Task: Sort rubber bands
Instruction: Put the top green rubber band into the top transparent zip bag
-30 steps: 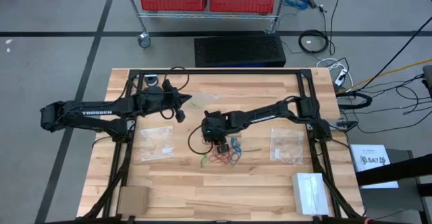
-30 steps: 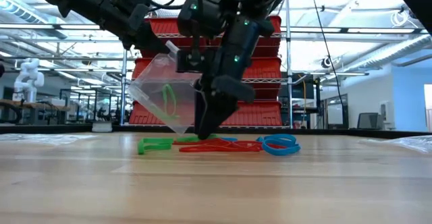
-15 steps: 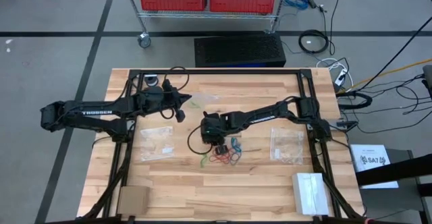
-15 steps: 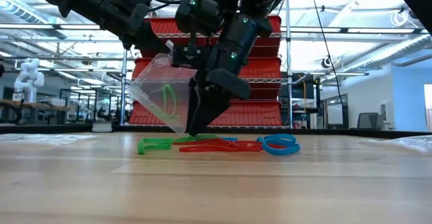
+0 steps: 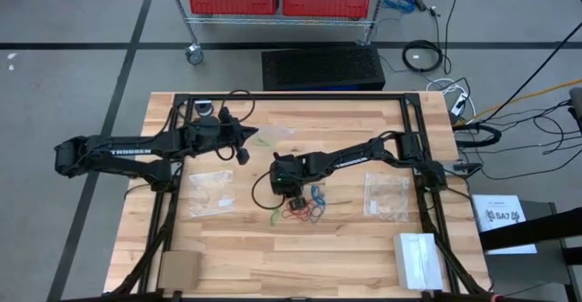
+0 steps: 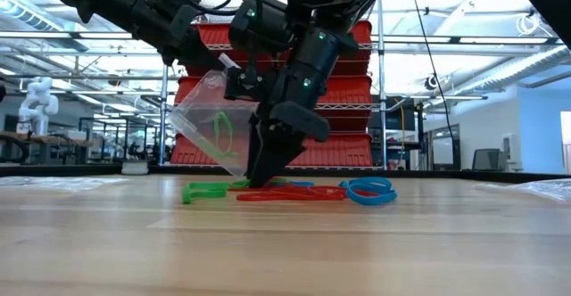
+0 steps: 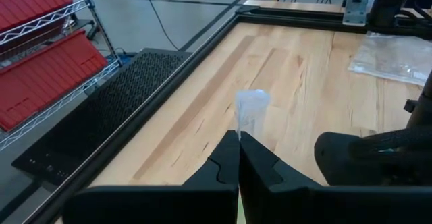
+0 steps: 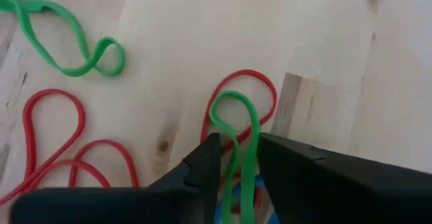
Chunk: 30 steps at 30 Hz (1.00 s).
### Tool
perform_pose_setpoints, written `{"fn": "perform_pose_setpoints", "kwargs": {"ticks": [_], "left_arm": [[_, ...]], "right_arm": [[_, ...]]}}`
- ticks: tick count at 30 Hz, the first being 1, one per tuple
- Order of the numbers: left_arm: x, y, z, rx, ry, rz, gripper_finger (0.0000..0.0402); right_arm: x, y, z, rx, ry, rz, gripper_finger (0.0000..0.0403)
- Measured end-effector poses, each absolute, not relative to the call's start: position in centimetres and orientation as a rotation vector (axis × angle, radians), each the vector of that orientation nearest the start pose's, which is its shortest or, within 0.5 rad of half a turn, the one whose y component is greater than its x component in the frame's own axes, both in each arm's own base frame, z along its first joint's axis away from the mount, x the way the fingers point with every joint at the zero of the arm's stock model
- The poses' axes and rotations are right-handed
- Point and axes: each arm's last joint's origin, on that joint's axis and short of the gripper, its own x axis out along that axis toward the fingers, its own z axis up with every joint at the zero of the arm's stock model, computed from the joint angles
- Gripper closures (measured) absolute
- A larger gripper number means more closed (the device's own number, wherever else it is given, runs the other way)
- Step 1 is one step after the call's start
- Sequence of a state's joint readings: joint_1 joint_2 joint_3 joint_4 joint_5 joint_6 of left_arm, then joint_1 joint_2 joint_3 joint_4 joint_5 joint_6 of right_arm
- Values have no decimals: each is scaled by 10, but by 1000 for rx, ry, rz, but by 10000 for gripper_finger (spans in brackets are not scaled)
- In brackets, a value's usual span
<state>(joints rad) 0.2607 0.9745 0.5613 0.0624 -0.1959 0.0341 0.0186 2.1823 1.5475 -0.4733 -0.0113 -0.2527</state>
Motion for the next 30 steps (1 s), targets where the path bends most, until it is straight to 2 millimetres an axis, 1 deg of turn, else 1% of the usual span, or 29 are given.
{"fn": "perform_pose_setpoints", "kwargs": {"ticks": [5,7,12,16,19,22,24,26,28,30], "left_arm": [[202,60,245,22,362,445,401],[202,60,245,22,362,445,401],[202,60,245,21,363,445,401],[202,60,245,20,362,442,401],[202,59,245,19,362,439,401],[203,58,245,16,360,411,401],[204,56,246,14,349,380,401],[204,54,246,14,349,368,401],[204,53,246,16,350,358,401],[205,51,246,21,351,351,401]], "right_arm": [[445,9,146,-239,1089,153,385],[444,10,155,-246,1069,145,397],[440,20,176,-274,1030,130,395],[434,28,205,-306,953,104,400],[428,34,228,-371,892,18,401],[423,38,257,-415,781,-62,402],[422,37,272,-425,700,-96,402],[423,32,284,-434,633,-117,402],[423,27,292,-453,590,-158,402],[422,20,296,-481,590,-231,402]]}}
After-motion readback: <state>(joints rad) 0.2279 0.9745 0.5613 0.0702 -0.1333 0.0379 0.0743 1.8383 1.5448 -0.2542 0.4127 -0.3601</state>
